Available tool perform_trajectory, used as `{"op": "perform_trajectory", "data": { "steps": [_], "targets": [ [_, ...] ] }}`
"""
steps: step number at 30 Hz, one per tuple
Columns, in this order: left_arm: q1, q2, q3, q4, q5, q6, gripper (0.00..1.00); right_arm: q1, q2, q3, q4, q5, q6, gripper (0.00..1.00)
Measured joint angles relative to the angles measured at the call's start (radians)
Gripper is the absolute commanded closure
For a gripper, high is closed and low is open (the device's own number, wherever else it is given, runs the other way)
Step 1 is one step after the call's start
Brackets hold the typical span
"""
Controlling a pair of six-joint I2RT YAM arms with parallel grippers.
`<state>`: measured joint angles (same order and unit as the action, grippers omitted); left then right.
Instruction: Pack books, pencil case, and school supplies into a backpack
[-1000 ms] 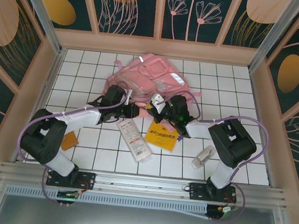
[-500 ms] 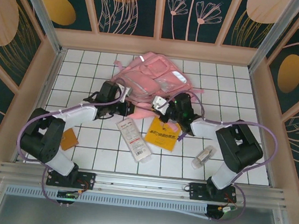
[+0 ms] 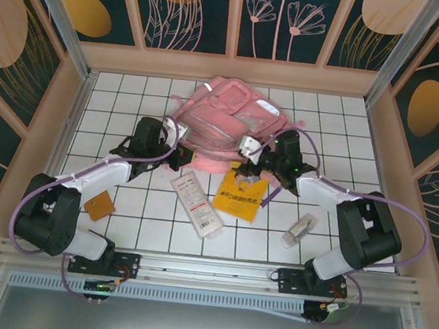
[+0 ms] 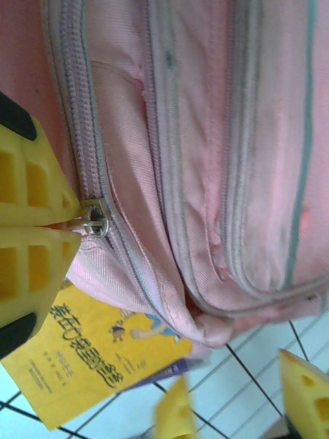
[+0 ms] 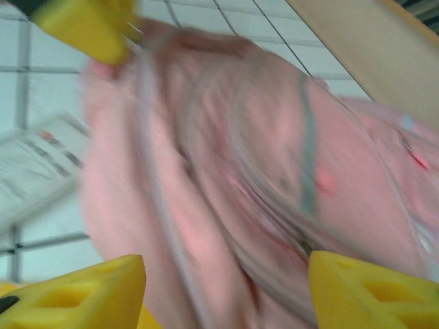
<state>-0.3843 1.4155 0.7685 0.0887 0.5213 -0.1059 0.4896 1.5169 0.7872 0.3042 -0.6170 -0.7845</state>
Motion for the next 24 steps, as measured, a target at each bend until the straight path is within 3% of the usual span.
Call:
{"op": "perform_trajectory", "data": {
  "steps": [4, 6, 13, 17, 21, 24],
  "targets": [
    [-0.026, -0.003, 0.000, 0.033, 0.018, 0.000, 1.00, 0.091, 0.012, 0.026, -0.001, -0.005, -0.021, 0.34],
    [-0.048, -0.001, 0.000, 0.042, 0.023, -0.004, 1.00, 0.115, 0.048, 0.039, 0.014, 0.012, -0.019, 0.40],
    [-0.061, 0.007, -0.002, 0.063, 0.026, -0.032, 1.00, 0.126, 0.155, 0.089, 0.016, 0.097, -0.032, 0.98],
    [0.016, 0.015, 0.022, 0.033, 0.032, -0.040, 1.00, 0.108, 0.113, 0.044, -0.008, 0.127, -0.080, 1.00],
    [0.105, 0.026, 0.069, 0.003, -0.063, 0.006, 1.00, 0.040, 0.052, 0.001, -0.080, 0.126, -0.150, 1.00],
    [0.128, 0.054, 0.086, -0.005, -0.082, 0.058, 1.00, -0.003, 0.028, -0.010, -0.126, 0.121, -0.178, 0.88]
  ]
}}
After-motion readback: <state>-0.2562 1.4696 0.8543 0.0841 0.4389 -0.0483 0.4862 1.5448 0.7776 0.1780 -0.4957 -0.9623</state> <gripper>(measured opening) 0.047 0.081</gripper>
